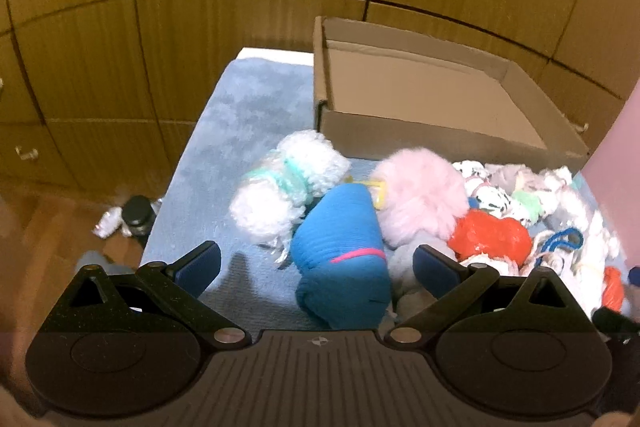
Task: Organize objects
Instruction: 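Grasp the blue sock with the left tool while the right tool grasps the red-wrapped sock, then carry the blue and red socks into the cardboard tray and open both tools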
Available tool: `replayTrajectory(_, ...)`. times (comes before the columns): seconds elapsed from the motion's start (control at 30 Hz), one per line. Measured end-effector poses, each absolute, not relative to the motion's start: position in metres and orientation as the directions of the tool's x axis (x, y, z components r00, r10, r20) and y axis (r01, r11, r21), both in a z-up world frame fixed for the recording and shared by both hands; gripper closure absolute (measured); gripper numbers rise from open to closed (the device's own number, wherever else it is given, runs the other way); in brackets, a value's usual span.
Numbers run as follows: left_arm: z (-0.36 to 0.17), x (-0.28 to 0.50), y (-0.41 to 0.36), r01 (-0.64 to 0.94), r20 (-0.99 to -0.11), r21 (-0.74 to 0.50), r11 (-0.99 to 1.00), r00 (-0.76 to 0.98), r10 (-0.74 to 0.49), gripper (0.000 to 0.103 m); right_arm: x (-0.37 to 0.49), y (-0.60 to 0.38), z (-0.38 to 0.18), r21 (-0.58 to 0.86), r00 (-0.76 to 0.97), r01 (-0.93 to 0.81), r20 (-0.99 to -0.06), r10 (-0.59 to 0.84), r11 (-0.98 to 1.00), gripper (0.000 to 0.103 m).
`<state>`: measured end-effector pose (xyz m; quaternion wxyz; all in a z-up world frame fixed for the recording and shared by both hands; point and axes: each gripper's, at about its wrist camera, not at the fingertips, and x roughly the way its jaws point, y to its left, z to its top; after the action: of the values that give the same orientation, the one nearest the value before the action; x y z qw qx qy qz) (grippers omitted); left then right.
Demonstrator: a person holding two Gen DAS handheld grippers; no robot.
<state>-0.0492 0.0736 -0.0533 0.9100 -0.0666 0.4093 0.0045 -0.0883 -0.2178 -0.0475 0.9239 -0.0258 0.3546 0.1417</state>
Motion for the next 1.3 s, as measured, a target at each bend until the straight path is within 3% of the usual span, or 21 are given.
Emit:
replayTrajectory(0.2,-0.053,-0.05,0.085,-0.088,-0.737,-0.148,0.985,0.674,-0.05,0.0,-0.097,-0.221,-0.05,0.007,0.723,-0.308,-0.648,0.239,0.951,0.002)
replayTrajectory(0.4,-0.057,-0.049,0.087,-0.088,-0.744,-0.141,0.986,0.666,-0.047,0.0,-0.093,-0.223,-0.058,0.029,0.705,-0.326,-0.658,0.263,0.945,0.016)
replayTrajectory(0.43,-0.058,-0.049,0.085,-0.084,-0.745,-0.137,0.987,0.666,-0.047,0.0,-0.092,-0.223,-0.061,0.028,0.7,-0.33,-0.664,0.264,0.944,0.026)
replayTrajectory(0.5,-0.059,-0.046,0.082,-0.077,-0.745,-0.115,0.99,0.666,-0.035,0.0,-0.089,-0.223,-0.064,0.04,0.687,-0.341,-0.672,0.278,0.939,0.032)
replayTrajectory(0.7,-0.065,-0.036,0.075,-0.08,-0.756,-0.077,0.994,0.654,-0.006,0.0,-0.084,-0.224,-0.065,0.051,0.68,-0.365,-0.667,0.304,0.93,0.036)
replayTrajectory(0.87,-0.07,-0.033,0.071,-0.063,-0.745,-0.04,0.997,0.666,0.012,0.001,-0.084,-0.225,-0.065,0.055,0.678,-0.378,-0.663,0.316,0.924,0.046)
replayTrajectory(0.93,-0.075,-0.031,0.072,-0.051,-0.747,-0.041,0.998,0.664,0.003,0.007,-0.085,-0.227,-0.065,0.057,0.678,-0.382,-0.661,0.321,0.922,0.054)
replayTrajectory(1.0,-0.076,-0.032,0.074,-0.037,-0.738,-0.064,0.997,0.675,-0.022,0.01,-0.088,-0.229,-0.065,0.06,0.678,-0.389,-0.657,0.33,0.919,0.055)
replayTrajectory(1.17,-0.07,-0.038,0.067,0.037,-0.727,-0.078,0.996,0.681,-0.082,0.047,-0.093,-0.233,-0.063,0.063,0.683,-0.386,-0.651,0.331,0.92,0.057)
replayTrajectory(1.3,-0.069,-0.045,0.066,0.058,-0.724,-0.084,0.995,0.682,-0.1,0.047,-0.096,-0.238,-0.057,0.07,0.694,-0.378,-0.638,0.332,0.923,0.057)
